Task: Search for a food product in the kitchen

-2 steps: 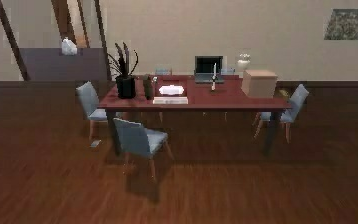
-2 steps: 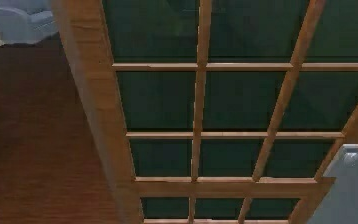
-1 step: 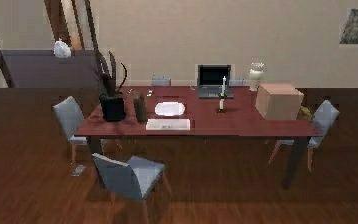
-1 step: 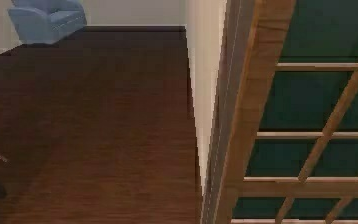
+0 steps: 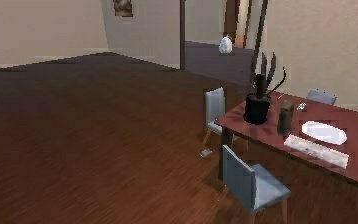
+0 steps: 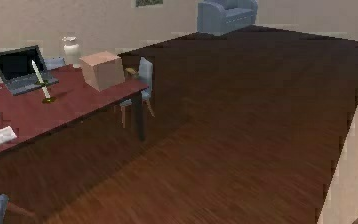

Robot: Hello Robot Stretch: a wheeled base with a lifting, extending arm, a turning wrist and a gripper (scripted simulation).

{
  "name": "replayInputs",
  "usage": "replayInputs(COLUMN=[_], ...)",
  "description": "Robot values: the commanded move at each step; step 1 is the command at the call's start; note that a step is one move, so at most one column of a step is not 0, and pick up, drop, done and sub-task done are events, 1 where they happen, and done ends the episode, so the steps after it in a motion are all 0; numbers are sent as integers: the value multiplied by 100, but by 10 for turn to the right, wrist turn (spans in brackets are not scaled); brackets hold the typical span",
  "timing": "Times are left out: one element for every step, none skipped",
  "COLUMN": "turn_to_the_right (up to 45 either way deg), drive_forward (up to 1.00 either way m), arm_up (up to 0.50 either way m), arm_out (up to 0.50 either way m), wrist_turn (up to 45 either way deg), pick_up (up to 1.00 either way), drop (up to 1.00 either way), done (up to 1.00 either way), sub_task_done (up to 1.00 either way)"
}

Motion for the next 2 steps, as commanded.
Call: replayInputs(turn_to_the_right=[0,-60], drive_forward=[40,0], arm_up=[0,0], arm_out=[0,0], wrist_turn=[0,0], pick_up=[0,0], drop=[0,0], done=[0,0], sub_task_done=[0,0])
